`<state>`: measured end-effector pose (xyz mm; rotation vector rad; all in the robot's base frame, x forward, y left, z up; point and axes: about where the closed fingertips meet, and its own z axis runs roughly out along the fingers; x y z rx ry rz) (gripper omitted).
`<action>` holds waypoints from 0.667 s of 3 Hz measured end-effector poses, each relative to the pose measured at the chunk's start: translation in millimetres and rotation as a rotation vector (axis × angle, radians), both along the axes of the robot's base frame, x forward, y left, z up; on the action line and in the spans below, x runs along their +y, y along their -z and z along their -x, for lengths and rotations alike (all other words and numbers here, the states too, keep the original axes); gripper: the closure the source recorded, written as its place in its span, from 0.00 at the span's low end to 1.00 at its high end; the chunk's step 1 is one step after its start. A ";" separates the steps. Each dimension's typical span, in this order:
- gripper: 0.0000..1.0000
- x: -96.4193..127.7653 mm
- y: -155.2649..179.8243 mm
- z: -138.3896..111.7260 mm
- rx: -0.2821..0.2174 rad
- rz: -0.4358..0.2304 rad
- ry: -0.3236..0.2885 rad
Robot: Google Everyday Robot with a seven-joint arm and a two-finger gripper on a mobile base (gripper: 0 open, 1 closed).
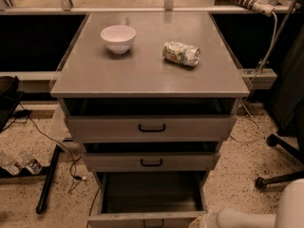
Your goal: Close bottom drawer
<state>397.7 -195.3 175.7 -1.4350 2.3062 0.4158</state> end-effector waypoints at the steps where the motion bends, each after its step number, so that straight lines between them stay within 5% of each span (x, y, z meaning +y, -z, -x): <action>1: 0.83 0.7 1.7 1.0 0.001 -0.001 -0.001; 2: 0.59 0.7 1.7 1.0 0.001 -0.001 -0.001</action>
Offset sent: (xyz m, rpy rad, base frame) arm -0.0010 0.0007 -0.0016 0.0013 0.0009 0.0011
